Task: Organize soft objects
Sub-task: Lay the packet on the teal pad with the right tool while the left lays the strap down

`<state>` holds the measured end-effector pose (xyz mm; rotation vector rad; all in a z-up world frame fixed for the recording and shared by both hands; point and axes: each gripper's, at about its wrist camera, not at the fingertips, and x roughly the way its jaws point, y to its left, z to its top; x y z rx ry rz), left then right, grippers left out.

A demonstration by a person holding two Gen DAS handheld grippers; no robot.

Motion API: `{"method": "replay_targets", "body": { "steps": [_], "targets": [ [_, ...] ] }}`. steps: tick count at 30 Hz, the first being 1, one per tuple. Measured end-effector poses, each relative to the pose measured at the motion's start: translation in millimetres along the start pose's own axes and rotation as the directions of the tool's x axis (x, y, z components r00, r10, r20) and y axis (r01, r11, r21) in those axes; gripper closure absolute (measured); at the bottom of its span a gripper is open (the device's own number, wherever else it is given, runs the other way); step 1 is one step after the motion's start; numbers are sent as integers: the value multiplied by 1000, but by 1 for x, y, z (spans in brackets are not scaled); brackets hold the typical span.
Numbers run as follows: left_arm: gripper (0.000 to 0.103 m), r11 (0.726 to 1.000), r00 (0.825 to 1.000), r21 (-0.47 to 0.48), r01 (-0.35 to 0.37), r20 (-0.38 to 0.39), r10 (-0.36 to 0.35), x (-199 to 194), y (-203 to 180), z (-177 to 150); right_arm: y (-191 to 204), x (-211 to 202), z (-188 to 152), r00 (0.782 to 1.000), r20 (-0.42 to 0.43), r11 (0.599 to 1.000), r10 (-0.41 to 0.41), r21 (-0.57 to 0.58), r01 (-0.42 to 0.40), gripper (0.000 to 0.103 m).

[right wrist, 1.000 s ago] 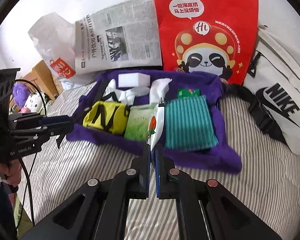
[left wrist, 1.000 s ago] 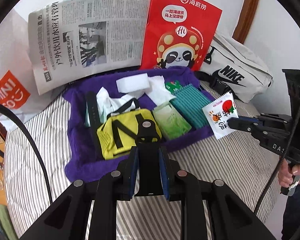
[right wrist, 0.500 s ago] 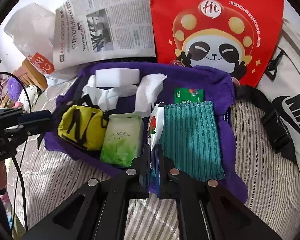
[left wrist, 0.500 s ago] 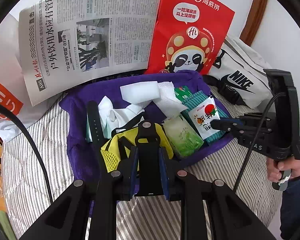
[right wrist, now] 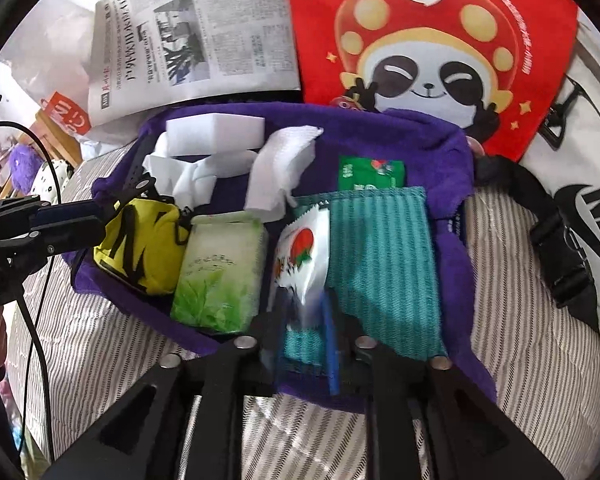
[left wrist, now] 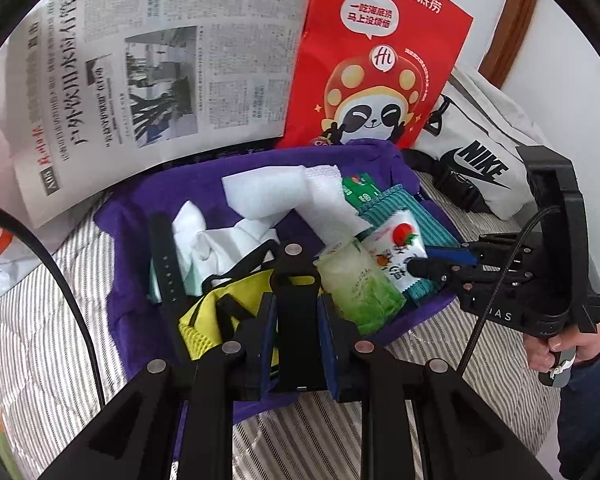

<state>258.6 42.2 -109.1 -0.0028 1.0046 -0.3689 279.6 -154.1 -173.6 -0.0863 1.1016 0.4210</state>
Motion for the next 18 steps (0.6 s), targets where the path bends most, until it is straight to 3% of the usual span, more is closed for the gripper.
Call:
{"method": "replay_targets", "body": {
  "steps": [1, 5, 8, 18],
  "targets": [
    [83, 1000, 1000, 1, 1, -1, -1, 1, -1, 1, -2, -1, 0, 1000, -1, 1000, -1, 4, 1, 70],
    [83, 1000, 1000, 16, 5, -7, -5, 10, -7, 7, -9, -3, 0, 1000, 7, 999, 25, 25, -25, 61],
    [83, 1000, 1000, 27, 1, -21, 0, 19, -9, 12, -10, -6, 1, 1000, 12, 1000, 1, 21, -1, 52],
    [82, 999, 998, 44, -23, -54, 25, 46, -8, 15, -16, -27, -2, 998, 63, 998, -26, 56, 22, 50]
  ]
}}
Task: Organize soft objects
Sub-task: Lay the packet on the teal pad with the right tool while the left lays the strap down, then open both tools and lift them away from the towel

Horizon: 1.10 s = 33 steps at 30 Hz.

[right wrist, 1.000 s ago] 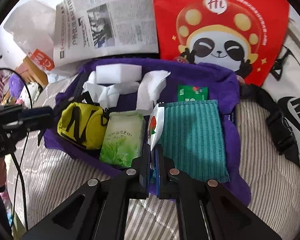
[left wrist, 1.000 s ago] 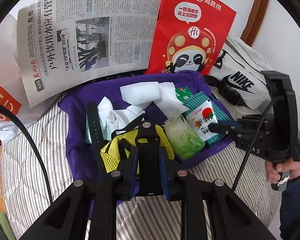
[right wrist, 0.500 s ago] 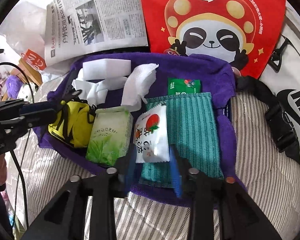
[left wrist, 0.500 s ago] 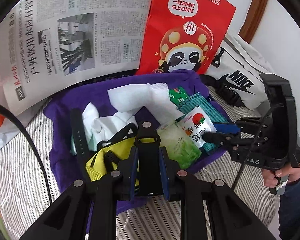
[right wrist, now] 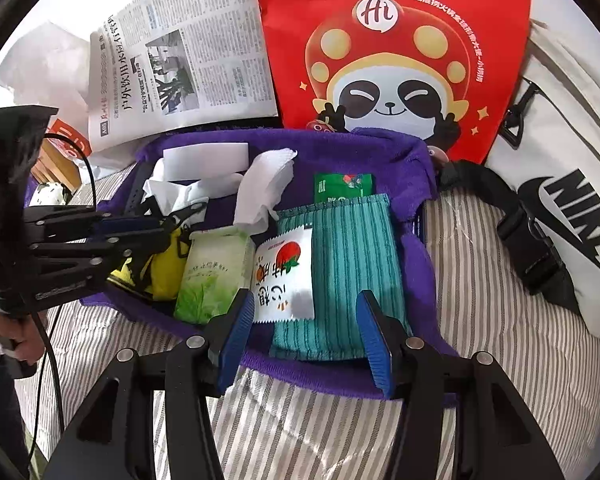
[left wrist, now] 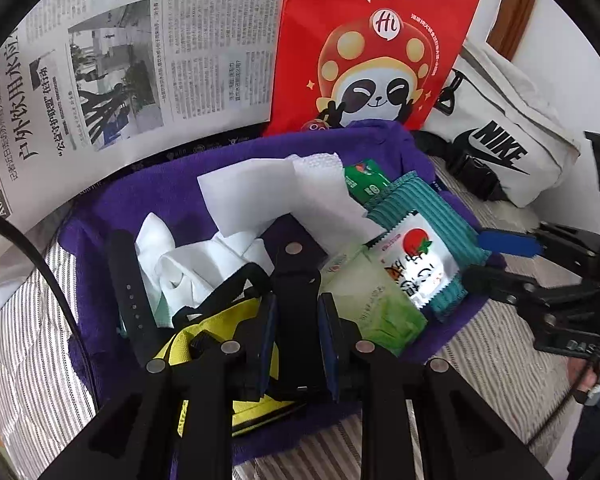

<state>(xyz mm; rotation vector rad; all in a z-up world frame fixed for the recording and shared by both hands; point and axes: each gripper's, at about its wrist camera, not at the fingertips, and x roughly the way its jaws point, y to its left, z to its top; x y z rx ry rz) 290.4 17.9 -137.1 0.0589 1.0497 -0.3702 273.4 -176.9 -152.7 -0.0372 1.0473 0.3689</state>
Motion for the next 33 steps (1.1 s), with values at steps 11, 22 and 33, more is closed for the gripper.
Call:
{"method": "replay_targets", "body": {
  "steps": [11, 22, 33],
  "targets": [
    [65, 999, 1000, -30, 18, -25, -18, 5, 7, -9, 7, -13, -15, 1000, -10, 1000, -16, -2, 16, 50],
    [44, 999, 999, -39, -32, -11, 32, -24, 14, -24, 13, -24, -23, 1000, -8, 1000, -17, 13, 17, 50],
    [22, 986, 989, -103, -133, 57, 139, -83, -3, -48, 25, -52, -40, 997, -31, 996, -76, 55, 77, 35]
  ]
}}
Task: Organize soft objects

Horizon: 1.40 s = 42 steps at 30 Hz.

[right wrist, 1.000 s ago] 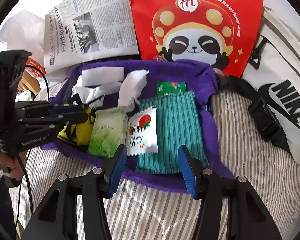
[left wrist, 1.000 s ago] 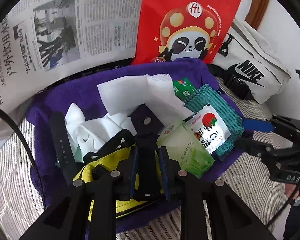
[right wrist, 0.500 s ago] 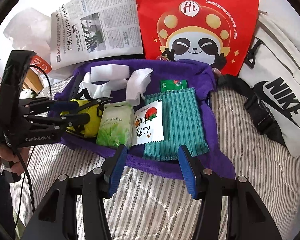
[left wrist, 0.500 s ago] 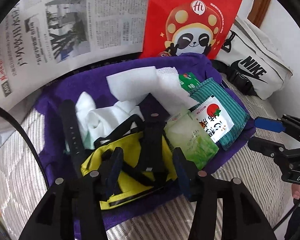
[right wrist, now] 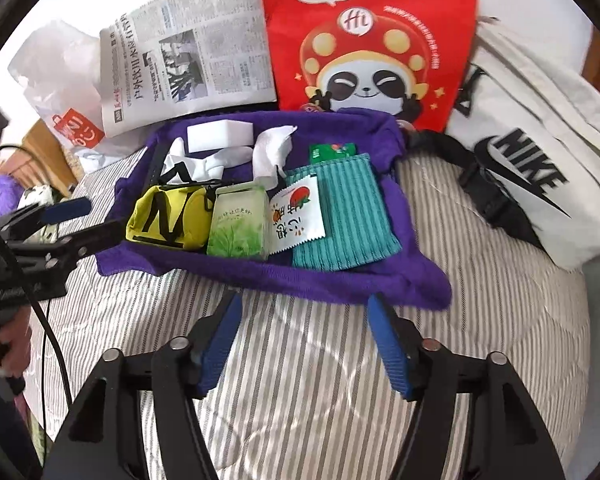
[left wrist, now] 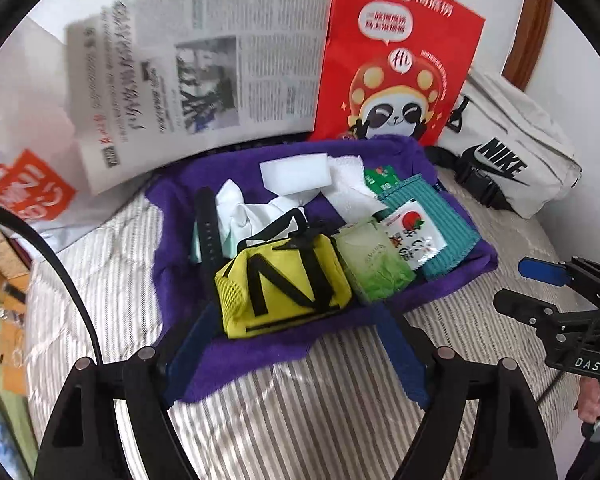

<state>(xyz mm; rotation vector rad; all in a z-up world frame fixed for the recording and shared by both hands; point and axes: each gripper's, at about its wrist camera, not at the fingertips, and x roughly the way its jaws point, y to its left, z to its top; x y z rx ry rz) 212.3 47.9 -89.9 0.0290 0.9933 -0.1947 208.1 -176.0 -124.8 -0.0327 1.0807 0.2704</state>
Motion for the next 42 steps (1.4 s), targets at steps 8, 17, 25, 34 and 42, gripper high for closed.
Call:
{"method": "replay_targets", "body": {
  "steps": [8, 17, 25, 34, 42],
  "targets": [
    [15, 998, 998, -34, -55, 29, 56, -49, -15, -27, 13, -35, -16, 998, 38, 998, -51, 44, 49, 15],
    [15, 992, 995, -105, -73, 67, 80, -96, -26, -55, 27, -75, -39, 994, 71, 995, -79, 71, 74, 6],
    [14, 988, 993, -130, -80, 73, 90, -122, -36, -76, 28, -106, -64, 989, 95, 991, -115, 81, 108, 4],
    [11, 989, 991, -108, -97, 79, 106, -137, -52, -87, 22, -128, -79, 983, 104, 985, -151, 95, 141, 3],
    [11, 989, 991, -106, -104, 77, 112, -143, -54, -93, 23, -141, -85, 982, 126, 987, -141, 96, 129, 3]
  ]
}}
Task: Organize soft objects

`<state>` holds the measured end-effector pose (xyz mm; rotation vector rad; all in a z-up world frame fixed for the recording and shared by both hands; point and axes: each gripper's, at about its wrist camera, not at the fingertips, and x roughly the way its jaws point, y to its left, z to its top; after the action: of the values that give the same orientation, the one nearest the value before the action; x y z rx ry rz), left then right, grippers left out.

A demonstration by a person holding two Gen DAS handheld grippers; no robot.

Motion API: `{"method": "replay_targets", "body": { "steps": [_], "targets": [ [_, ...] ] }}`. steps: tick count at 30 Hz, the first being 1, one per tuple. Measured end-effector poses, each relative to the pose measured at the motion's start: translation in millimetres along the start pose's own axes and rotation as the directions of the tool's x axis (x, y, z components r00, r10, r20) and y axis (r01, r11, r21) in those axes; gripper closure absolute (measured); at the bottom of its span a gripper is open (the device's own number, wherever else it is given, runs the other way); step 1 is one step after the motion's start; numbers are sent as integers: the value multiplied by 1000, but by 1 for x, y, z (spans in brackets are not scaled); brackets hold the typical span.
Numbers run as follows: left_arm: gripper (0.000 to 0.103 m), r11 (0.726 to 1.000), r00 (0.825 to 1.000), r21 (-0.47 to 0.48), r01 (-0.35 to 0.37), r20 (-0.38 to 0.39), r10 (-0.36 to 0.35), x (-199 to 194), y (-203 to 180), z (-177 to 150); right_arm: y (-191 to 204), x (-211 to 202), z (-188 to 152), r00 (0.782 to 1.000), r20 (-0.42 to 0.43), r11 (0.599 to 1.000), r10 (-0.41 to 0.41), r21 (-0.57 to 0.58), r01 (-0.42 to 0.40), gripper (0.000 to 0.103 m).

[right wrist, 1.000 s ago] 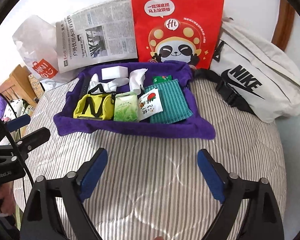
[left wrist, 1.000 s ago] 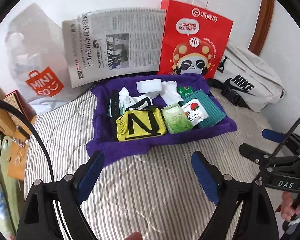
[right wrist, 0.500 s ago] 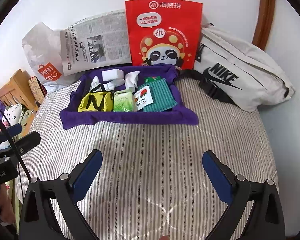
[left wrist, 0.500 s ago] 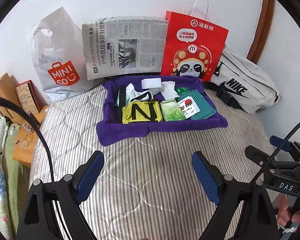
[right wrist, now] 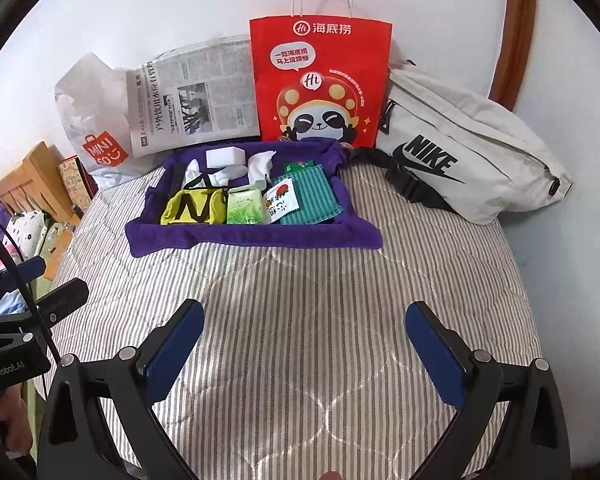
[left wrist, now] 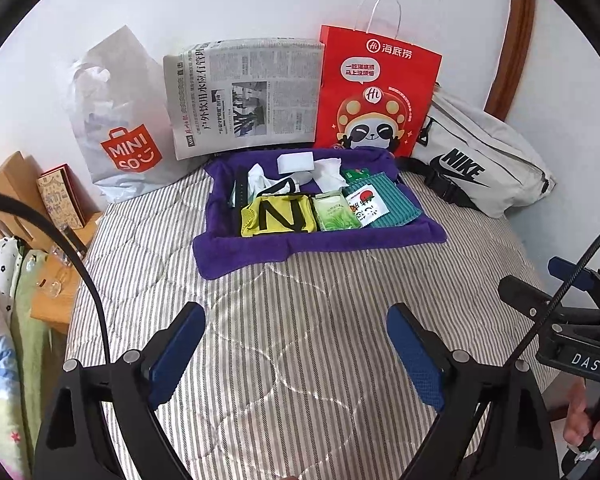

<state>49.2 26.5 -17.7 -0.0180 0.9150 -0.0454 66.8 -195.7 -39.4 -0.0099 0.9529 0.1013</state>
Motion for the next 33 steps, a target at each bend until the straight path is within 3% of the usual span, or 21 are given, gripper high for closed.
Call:
{"method": "replay_targets", "body": {
  "steps": [33],
  "targets": [
    [11, 1000, 1000, -13, -8, -5, 8, -1, 6, -2, 7, -2, -2, 1000, 6, 1000, -17, -13, 17, 3]
  ]
}}
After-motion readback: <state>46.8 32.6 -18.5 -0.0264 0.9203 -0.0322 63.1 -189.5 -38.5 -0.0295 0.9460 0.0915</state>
